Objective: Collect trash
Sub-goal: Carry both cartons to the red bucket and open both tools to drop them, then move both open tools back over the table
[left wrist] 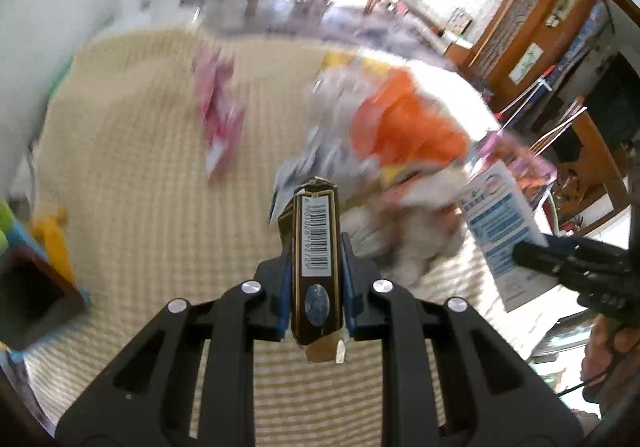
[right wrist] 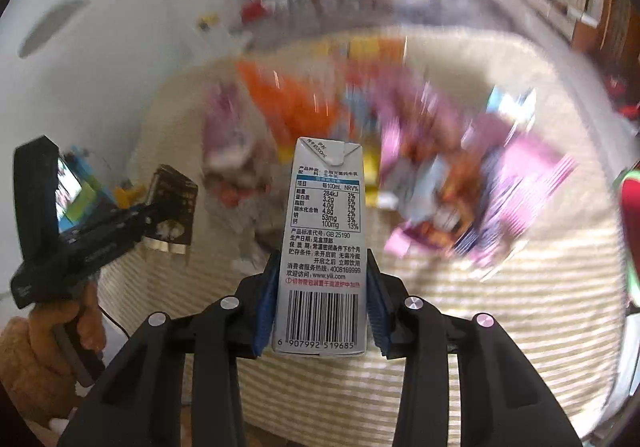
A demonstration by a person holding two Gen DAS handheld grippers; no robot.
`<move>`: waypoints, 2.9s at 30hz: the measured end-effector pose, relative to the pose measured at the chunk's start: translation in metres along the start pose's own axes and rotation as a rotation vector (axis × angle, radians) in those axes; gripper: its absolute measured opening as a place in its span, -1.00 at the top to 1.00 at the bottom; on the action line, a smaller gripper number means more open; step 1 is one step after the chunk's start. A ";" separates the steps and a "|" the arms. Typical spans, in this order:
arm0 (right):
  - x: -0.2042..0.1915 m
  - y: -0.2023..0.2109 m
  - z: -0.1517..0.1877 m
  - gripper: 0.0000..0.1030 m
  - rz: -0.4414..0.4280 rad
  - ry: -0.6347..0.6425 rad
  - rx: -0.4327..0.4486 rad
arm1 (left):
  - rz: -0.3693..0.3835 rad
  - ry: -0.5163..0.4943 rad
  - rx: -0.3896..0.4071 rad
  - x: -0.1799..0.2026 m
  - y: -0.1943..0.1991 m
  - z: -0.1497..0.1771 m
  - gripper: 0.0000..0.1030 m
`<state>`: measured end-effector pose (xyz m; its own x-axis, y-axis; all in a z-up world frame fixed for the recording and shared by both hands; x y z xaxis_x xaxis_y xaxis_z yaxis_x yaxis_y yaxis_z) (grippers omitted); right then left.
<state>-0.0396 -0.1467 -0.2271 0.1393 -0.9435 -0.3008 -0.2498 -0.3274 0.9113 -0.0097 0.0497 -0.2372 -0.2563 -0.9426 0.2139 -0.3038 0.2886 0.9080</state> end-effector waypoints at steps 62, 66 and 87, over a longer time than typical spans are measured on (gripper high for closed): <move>0.476 0.138 0.079 -0.27 0.295 -0.696 0.241 | 0.328 -0.514 -0.004 0.469 -0.128 -0.120 -0.72; 0.470 0.142 0.076 -0.27 0.321 -0.701 0.251 | 0.315 -0.497 0.014 0.450 -0.109 -0.115 -0.72; 0.228 0.134 0.000 -0.41 0.248 -0.378 0.310 | 0.173 -0.327 0.168 0.240 -0.006 -0.090 -0.72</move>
<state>-0.0413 -0.4062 -0.1735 -0.2998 -0.9284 -0.2197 -0.5096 -0.0388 0.8596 0.0135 -0.1935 -0.1590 -0.5868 -0.7826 0.2080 -0.3691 0.4872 0.7914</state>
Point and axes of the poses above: each gripper's, at about its wrist camera, not at the fingertips, and y roughly against the way its jaws point, x to its right, z to its underside, the point moved 3 cm from there along -y, roughly the way its jaws point, and after that the axes turned 13 degrees about -x, right-handed, at the moved point
